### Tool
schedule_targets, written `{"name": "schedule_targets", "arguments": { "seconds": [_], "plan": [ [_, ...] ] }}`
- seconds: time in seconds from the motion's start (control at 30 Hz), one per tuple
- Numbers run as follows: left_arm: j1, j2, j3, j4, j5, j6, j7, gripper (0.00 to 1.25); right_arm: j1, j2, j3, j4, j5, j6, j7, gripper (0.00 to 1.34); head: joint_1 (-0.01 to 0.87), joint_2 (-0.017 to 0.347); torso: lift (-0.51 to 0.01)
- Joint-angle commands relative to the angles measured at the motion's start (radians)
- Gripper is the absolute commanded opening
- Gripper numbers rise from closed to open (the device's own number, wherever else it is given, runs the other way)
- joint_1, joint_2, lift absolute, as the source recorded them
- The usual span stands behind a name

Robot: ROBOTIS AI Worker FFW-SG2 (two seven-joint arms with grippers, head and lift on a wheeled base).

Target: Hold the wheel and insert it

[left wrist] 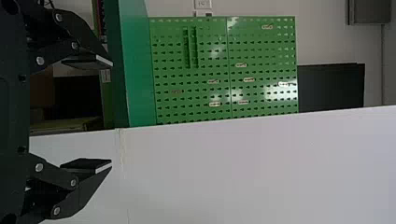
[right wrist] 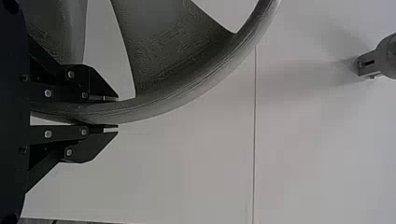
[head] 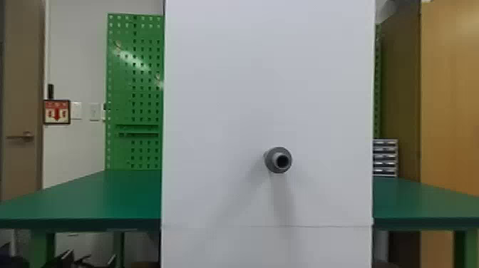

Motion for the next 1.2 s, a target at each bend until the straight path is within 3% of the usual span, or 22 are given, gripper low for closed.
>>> {"name": "schedule_targets", "arguments": {
  "seconds": [0.0,0.9,1.17],
  "plan": [
    [0.002,0.000,0.003,0.000,0.001,0.000,0.000,0.75,0.002,0.002,-0.005,0.000,0.003,0.000,0.000,0.15,0.000,0.002,-0.499],
    [0.003,0.000,0.012,0.000,0.009,0.000,0.000,0.75,0.003,0.000,-0.002,0.012,0.001,-0.006,0.001,0.15,0.000,0.002,-0.499],
    [0.009,0.000,0.014,-0.002,0.010,0.000,0.000,0.75,-0.004,0.006,-0.002,-0.029,0.015,0.041,0.000,0.15,0.000,0.002,-0.499]
  ]
}}
